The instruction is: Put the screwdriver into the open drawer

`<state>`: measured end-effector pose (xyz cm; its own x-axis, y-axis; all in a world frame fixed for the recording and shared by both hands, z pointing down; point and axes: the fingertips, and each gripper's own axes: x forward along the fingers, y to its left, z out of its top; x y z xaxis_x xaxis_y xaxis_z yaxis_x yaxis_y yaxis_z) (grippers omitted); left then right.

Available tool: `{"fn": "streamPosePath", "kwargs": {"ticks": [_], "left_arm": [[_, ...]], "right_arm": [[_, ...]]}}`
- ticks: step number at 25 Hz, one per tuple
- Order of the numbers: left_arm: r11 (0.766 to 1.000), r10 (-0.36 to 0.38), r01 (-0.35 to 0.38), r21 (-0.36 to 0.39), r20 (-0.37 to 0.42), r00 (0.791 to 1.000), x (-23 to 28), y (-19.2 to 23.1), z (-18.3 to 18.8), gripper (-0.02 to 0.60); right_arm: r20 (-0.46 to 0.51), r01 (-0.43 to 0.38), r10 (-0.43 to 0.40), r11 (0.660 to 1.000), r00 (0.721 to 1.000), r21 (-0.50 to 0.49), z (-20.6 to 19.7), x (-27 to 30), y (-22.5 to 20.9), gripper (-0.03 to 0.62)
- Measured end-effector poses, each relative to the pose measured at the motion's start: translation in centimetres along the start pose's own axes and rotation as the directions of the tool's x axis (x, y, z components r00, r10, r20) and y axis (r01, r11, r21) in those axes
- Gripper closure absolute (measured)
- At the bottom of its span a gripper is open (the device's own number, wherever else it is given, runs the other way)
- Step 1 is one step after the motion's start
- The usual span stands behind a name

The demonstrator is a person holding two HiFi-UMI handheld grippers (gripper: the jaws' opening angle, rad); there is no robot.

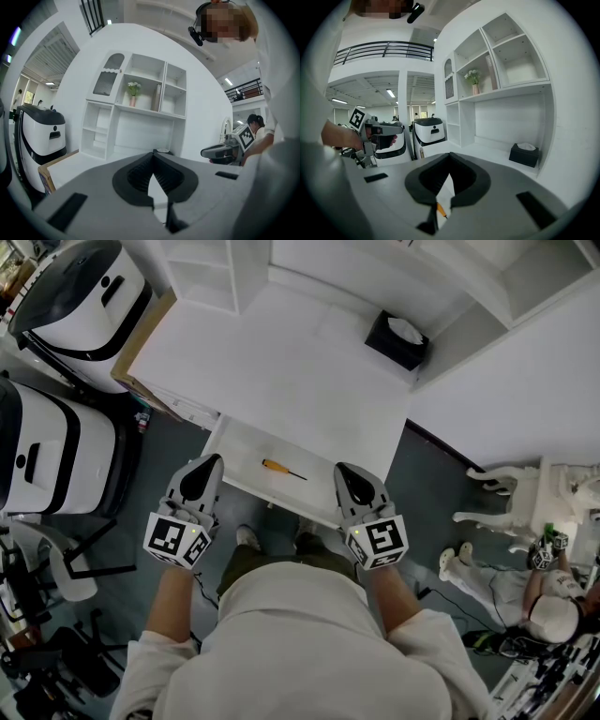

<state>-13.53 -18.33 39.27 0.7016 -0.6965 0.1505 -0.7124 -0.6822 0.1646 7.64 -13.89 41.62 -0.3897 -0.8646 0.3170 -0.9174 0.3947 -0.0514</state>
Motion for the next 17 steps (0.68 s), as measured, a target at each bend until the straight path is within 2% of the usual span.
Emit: {"fn": "streamPosePath", "kwargs": {"ticks": [17], "left_arm": [[1.0, -0.005, 0.006, 0.011, -0.02, 1.0, 0.76, -0.39, -0.48, 0.578]], "right_arm": [[0.001, -0.005, 0.005, 1.0, 1.0, -0.005, 0.12, 0.02, -0.43, 0.591]]}}
